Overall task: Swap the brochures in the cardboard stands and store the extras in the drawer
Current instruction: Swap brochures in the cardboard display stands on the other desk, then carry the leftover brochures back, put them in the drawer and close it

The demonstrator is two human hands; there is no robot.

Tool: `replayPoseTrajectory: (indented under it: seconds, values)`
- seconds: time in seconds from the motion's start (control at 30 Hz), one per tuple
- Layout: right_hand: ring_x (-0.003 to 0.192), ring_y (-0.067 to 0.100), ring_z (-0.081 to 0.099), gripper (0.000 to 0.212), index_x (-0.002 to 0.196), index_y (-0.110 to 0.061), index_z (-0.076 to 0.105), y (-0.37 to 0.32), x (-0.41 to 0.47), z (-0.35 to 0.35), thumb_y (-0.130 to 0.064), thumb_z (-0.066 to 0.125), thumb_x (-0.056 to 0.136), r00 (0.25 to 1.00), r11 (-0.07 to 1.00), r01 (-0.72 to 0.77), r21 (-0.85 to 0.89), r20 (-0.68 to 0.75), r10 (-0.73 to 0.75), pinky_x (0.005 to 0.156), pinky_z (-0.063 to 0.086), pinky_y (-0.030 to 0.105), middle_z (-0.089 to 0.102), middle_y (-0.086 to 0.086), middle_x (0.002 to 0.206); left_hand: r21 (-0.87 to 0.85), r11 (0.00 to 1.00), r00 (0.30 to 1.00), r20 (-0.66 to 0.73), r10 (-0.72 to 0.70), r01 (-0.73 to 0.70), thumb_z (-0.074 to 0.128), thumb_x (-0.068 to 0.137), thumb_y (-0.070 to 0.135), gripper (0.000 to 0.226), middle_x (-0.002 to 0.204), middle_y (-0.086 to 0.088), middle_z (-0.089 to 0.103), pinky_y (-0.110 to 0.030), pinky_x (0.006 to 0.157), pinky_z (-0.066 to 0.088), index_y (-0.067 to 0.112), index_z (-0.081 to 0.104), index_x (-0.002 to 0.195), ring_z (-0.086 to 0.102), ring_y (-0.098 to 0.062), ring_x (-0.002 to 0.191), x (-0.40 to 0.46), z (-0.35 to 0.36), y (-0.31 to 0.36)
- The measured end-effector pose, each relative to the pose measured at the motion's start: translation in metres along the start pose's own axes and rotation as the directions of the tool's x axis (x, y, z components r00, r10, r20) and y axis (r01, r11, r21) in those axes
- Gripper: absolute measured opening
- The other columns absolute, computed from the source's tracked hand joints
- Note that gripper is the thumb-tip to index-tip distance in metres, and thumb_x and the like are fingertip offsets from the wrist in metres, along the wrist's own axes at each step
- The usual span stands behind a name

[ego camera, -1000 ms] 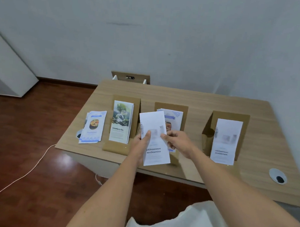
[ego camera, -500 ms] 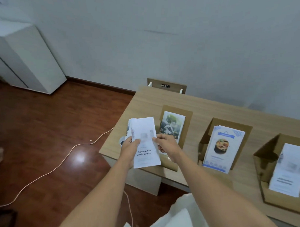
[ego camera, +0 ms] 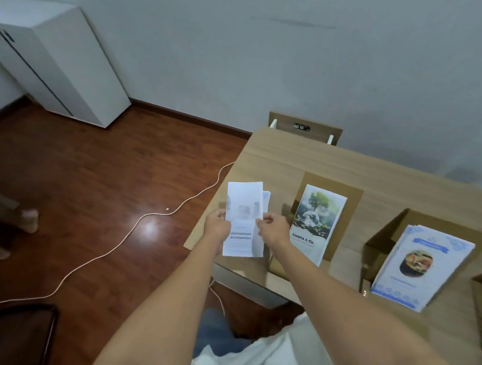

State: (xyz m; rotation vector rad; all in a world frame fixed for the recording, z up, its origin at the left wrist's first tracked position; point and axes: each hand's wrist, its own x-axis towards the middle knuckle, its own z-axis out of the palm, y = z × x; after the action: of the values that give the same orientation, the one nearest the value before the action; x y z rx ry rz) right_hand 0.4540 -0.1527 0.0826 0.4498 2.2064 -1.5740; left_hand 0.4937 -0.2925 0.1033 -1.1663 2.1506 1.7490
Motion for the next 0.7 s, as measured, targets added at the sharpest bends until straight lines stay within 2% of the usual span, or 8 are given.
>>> replayPoseTrajectory:
  seconds: [0.13,0.23,0.33,0.37,0.47,0.57,0.63,0.7]
  values:
    - [0.083,0.023,0.059,0.005,0.095,-0.011,0.064,0.001,0.017,0.006,-0.007,0.064,0.093,1.0,0.993,-0.018,-0.115,-0.02,0.016,0.093,0.056,0.047,0.062,0.01,0.09,0.141,0.99,0.999,0.052,-0.006,-0.001,0.051,0.092,-0.011,0.038,0.114,-0.019,0.075,-0.031,0.067,0.051,0.001,0.065,0.125,0.066,-0.028,0.089,0.031,0.008,0.007]
    - [0.086,0.027,0.065,0.007,0.089,-0.012,0.065,-0.001,0.031,0.009,-0.005,0.065,0.09,0.998,0.982,-0.06,-0.181,-0.011,0.059,0.091,0.057,0.047,0.063,0.007,0.086,0.258,0.966,0.997,0.081,-0.005,-0.016,0.055,0.091,-0.007,0.033,0.122,-0.019,0.074,-0.038,0.089,0.056,0.002,0.066,0.121,0.07,-0.034,0.11,0.059,0.016,0.008]
    - [0.086,0.026,0.065,0.028,0.069,-0.021,0.055,-0.007,0.04,0.016,-0.004,0.064,0.089,0.992,0.959,-0.129,-0.254,-0.031,0.125,0.086,0.057,0.041,0.065,0.006,0.086,0.41,0.912,0.989,0.142,-0.046,-0.017,0.054,0.092,0.002,0.031,0.125,-0.016,0.071,-0.036,0.094,0.053,0.006,0.063,0.121,0.067,-0.035,0.114,0.08,0.019,0.008]
    - [0.087,0.026,0.066,0.027,0.068,-0.02,0.055,-0.008,0.045,0.021,-0.004,0.063,0.089,0.989,0.943,-0.148,-0.297,-0.05,0.14,0.085,0.057,0.039,0.066,0.009,0.089,0.456,0.89,0.983,0.172,-0.066,-0.02,0.055,0.092,0.006,0.031,0.126,-0.015,0.07,-0.038,0.098,0.055,0.008,0.062,0.123,0.067,-0.035,0.115,0.087,0.019,0.009]
    - [0.096,0.031,0.067,0.004,0.093,-0.005,0.062,-0.014,0.053,0.033,-0.008,0.06,0.093,0.978,0.88,-0.208,-0.426,-0.123,0.171,0.081,0.055,0.034,0.064,0.02,0.119,0.591,0.805,0.974,0.206,-0.089,-0.051,0.06,0.09,0.019,0.038,0.131,-0.012,0.068,-0.045,0.103,0.054,0.014,0.062,0.127,0.065,-0.036,0.121,0.099,0.016,0.01]
    - [0.113,0.035,0.06,0.031,0.124,0.001,0.056,-0.018,0.058,0.049,-0.012,0.06,0.096,0.95,0.841,-0.305,-0.447,-0.199,0.238,0.093,0.048,0.034,0.037,0.019,0.147,0.64,0.765,0.979,0.195,-0.06,-0.08,0.062,0.089,0.022,0.041,0.132,-0.012,0.064,-0.042,0.102,0.053,0.014,0.061,0.129,0.063,-0.036,0.122,0.11,0.013,0.013]
    - [0.121,0.038,0.057,0.042,0.132,0.002,0.049,-0.019,0.059,0.056,-0.011,0.061,0.095,0.931,0.837,-0.352,-0.419,-0.253,0.265,0.101,0.047,0.037,0.029,0.019,0.151,0.59,0.804,0.979,0.193,-0.062,-0.065,0.063,0.09,0.017,0.04,0.133,-0.015,0.063,-0.04,0.101,0.052,0.009,0.058,0.129,0.061,-0.037,0.123,0.117,0.012,0.014]
    - [0.126,0.039,0.054,0.05,0.137,0.001,0.044,-0.019,0.06,0.059,-0.013,0.064,0.093,0.917,0.85,-0.377,-0.367,-0.279,0.286,0.104,0.047,0.039,0.03,0.02,0.15,0.543,0.838,0.974,0.21,-0.08,-0.049,0.063,0.092,0.014,0.04,0.134,-0.016,0.064,-0.04,0.101,0.052,0.006,0.056,0.131,0.062,-0.037,0.123,0.121,0.013,0.012]
